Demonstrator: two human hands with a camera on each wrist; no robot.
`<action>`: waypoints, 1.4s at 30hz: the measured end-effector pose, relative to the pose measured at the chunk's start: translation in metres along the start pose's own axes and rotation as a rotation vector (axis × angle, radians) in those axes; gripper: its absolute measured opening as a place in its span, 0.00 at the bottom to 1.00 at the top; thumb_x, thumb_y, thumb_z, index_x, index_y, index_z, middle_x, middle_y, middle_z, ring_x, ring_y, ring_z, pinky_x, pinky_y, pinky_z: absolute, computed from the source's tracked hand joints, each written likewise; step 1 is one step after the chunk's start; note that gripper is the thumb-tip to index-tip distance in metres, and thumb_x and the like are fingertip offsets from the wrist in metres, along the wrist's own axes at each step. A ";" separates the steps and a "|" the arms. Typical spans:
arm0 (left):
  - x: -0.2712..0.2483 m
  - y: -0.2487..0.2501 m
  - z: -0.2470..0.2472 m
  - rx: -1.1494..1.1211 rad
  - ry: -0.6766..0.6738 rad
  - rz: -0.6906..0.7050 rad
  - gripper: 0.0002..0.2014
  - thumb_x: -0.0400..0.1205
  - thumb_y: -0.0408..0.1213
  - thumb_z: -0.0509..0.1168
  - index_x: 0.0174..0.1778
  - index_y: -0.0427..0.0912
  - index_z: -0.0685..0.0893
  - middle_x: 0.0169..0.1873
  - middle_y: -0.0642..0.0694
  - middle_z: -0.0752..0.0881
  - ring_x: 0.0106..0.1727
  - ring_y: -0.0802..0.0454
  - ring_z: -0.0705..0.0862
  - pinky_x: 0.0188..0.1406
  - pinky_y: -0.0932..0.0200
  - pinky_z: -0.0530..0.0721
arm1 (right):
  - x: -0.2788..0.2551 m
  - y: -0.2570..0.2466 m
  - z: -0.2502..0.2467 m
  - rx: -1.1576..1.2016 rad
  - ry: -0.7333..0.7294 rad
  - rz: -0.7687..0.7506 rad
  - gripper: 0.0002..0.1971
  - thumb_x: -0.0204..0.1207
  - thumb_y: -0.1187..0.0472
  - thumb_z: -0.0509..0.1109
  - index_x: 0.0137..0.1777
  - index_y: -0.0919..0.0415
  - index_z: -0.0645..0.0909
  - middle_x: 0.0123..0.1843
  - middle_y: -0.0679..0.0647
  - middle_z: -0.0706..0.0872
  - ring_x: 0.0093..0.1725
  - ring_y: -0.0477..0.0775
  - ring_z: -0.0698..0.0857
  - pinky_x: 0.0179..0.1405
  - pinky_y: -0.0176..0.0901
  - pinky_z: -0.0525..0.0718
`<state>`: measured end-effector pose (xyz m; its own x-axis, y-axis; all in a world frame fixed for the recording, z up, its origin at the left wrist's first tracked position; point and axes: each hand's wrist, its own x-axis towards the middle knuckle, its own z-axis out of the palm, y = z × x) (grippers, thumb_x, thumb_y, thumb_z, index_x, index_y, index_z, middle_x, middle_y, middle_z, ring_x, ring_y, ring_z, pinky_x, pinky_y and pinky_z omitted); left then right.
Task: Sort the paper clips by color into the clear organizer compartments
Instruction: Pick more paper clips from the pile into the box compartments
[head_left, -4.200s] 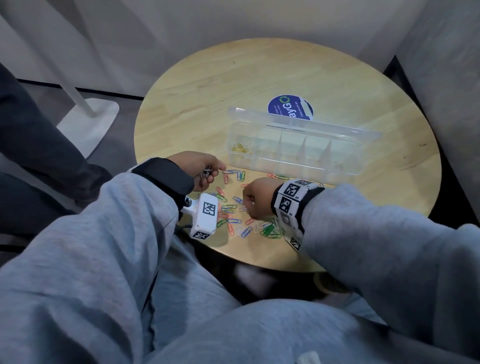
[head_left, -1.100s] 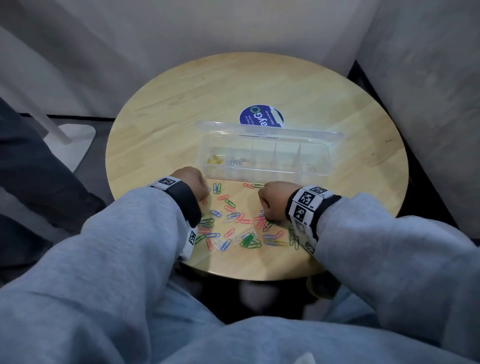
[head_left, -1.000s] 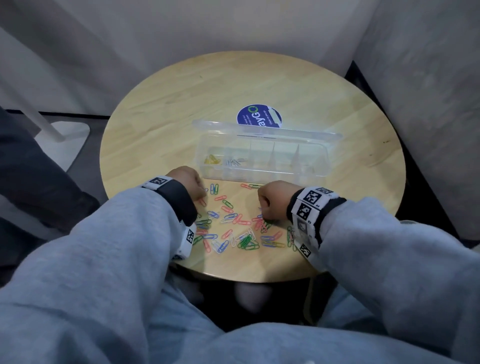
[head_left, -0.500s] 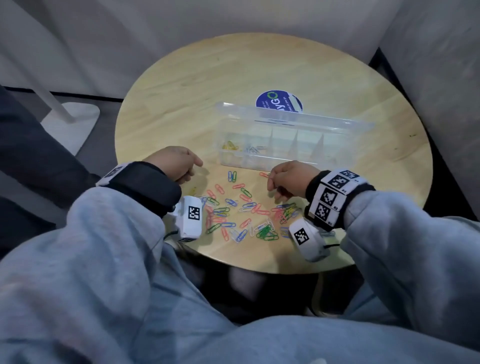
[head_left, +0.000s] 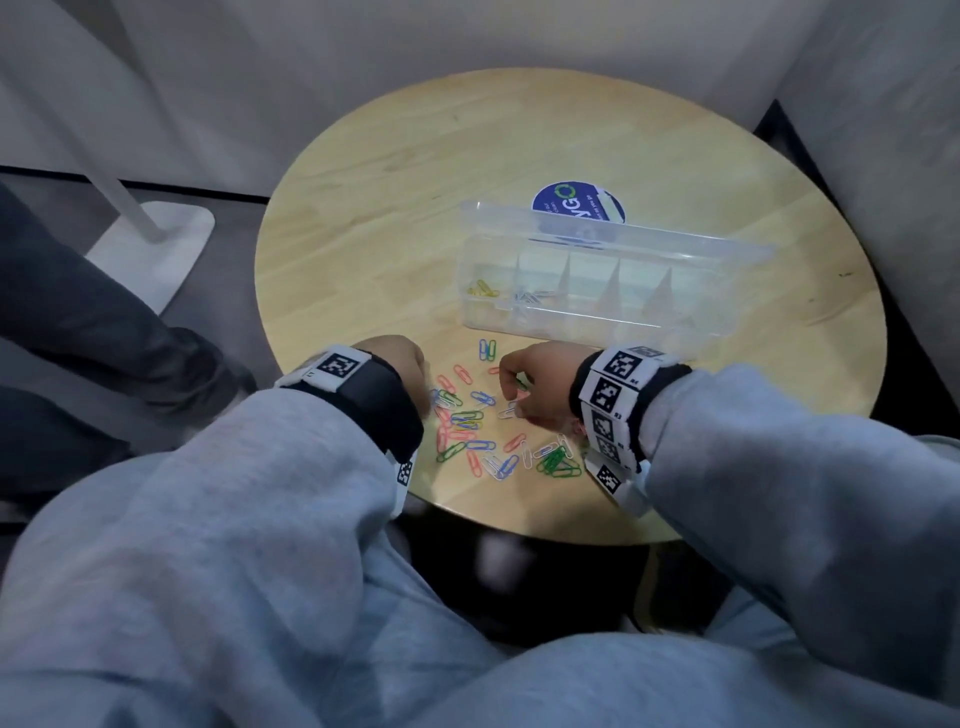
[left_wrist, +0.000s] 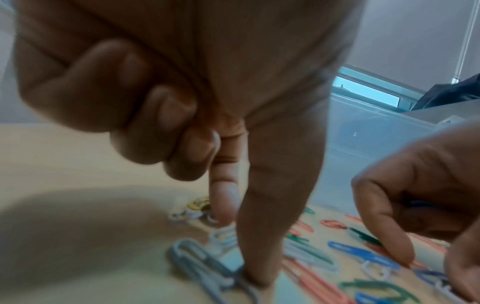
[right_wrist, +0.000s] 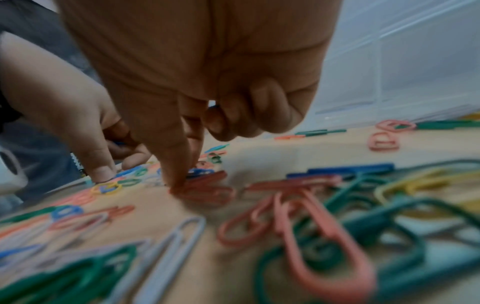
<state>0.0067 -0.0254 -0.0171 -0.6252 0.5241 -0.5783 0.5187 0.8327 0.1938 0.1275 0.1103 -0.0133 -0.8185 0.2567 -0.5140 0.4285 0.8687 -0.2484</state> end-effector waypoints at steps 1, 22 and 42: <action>-0.001 0.000 0.000 -0.001 0.005 0.004 0.07 0.69 0.37 0.73 0.31 0.42 0.80 0.40 0.42 0.89 0.46 0.43 0.88 0.40 0.60 0.78 | 0.001 0.000 0.000 -0.004 0.009 0.000 0.06 0.73 0.60 0.70 0.44 0.51 0.76 0.31 0.43 0.73 0.33 0.47 0.74 0.25 0.34 0.65; 0.007 0.009 -0.010 -0.340 -0.058 0.094 0.05 0.72 0.37 0.73 0.33 0.41 0.85 0.29 0.45 0.84 0.36 0.47 0.79 0.42 0.61 0.77 | 0.001 0.029 -0.009 0.769 -0.002 0.103 0.12 0.75 0.70 0.70 0.34 0.57 0.74 0.28 0.54 0.79 0.24 0.48 0.74 0.26 0.36 0.74; -0.010 -0.001 -0.045 -1.292 -0.080 0.043 0.16 0.84 0.32 0.50 0.34 0.37 0.79 0.29 0.44 0.74 0.14 0.59 0.76 0.15 0.73 0.72 | 0.028 -0.021 -0.016 -0.262 -0.003 -0.023 0.24 0.81 0.59 0.60 0.77 0.52 0.63 0.65 0.53 0.79 0.61 0.56 0.80 0.48 0.37 0.72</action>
<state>-0.0136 -0.0229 0.0238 -0.5625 0.5800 -0.5892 -0.4258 0.4076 0.8078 0.0893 0.1067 -0.0093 -0.8255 0.2350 -0.5131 0.2961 0.9543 -0.0393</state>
